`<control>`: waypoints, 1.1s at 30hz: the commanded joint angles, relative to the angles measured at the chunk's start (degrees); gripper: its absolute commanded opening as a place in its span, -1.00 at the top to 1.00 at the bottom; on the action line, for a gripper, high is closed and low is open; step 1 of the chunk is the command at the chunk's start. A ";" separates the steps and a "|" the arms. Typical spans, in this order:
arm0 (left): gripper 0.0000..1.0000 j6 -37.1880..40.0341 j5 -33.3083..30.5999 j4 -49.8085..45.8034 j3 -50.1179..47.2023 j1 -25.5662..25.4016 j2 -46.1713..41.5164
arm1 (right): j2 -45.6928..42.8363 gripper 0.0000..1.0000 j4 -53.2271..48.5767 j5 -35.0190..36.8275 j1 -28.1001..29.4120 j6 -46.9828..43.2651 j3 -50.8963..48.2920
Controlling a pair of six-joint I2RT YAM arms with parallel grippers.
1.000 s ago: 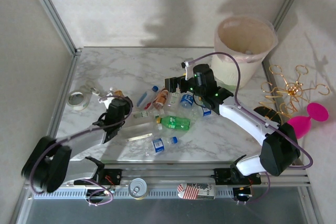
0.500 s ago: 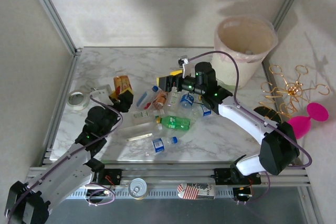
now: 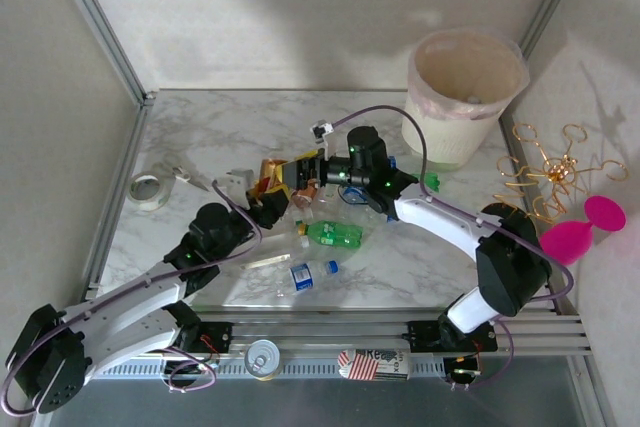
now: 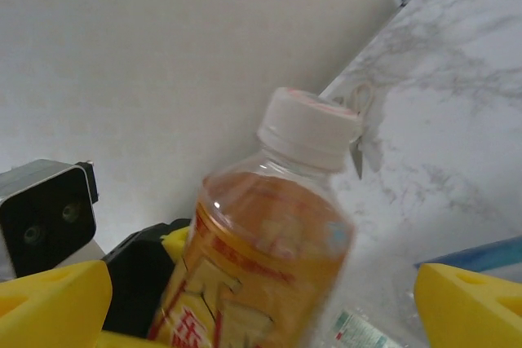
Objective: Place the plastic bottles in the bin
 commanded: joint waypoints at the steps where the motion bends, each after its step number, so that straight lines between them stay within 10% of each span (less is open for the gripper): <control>1: -0.03 2.09 -0.26 4.00 2.87 -1.65 1.77 | 1.41 -0.86 3.22 -2.87 0.75 2.05 2.70; 17: -0.32 2.57 -2.69 4.73 3.37 -4.23 3.30 | 3.91 -0.01 3.21 -4.20 1.00 3.20 3.64; 25: -0.91 -0.33 -9.98 8.55 -0.54 -4.23 -0.74 | 3.34 0.02 -7.62 4.27 -0.19 -2.18 7.43; 33: -0.99 -5.44 -22.85 6.14 -5.10 -2.41 -7.73 | -0.84 0.00 -20.53 15.09 -5.96 -11.19 12.90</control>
